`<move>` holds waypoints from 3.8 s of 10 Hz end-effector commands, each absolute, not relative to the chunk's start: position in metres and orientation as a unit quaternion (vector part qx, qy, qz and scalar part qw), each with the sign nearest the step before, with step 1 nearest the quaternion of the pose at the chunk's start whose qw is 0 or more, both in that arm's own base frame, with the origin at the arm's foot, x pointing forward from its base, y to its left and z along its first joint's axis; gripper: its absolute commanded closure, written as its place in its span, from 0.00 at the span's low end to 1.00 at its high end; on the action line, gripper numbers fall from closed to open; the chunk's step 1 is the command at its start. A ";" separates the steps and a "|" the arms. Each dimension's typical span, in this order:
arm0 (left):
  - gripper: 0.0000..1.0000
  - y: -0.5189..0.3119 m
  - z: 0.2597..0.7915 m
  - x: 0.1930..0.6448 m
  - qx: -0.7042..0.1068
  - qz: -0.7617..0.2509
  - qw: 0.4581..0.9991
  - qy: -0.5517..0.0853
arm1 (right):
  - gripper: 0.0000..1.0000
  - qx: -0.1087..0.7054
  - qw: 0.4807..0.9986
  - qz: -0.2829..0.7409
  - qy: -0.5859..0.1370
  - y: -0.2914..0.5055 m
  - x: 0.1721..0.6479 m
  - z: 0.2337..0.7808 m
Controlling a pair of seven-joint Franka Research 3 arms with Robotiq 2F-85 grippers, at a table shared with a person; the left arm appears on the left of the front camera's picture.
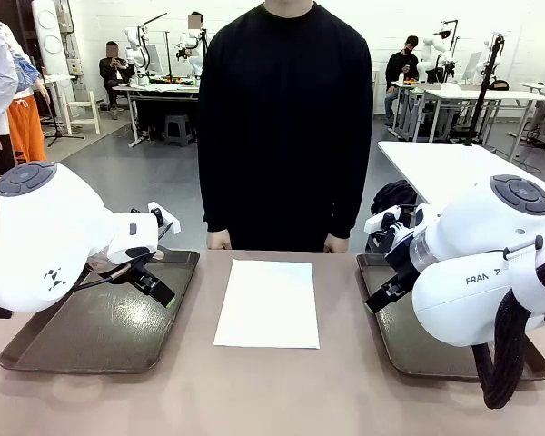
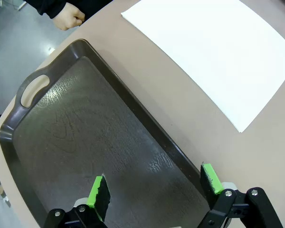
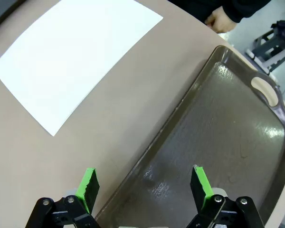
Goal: Sort the A4 documents.
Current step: Receive the A4 Paper.
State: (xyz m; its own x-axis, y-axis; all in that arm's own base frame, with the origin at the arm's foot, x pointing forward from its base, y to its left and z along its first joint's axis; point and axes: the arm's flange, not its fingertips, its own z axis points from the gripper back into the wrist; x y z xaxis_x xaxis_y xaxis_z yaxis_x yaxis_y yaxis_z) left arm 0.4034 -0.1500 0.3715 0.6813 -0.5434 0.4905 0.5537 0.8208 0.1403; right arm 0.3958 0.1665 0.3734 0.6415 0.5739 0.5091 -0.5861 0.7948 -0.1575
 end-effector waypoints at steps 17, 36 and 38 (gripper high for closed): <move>0.00 -0.017 0.476 0.354 -0.148 -0.338 0.867 -0.334 | 0.00 0.183 0.842 0.365 -0.352 0.017 0.384 0.477; 0.00 -0.019 0.497 0.371 -0.136 -0.327 0.875 -0.329 | 0.00 0.178 0.848 0.358 -0.347 0.018 0.377 0.478; 0.00 -0.019 0.497 0.371 -0.136 -0.327 0.875 -0.329 | 0.00 0.178 0.848 0.358 -0.347 0.018 0.377 0.478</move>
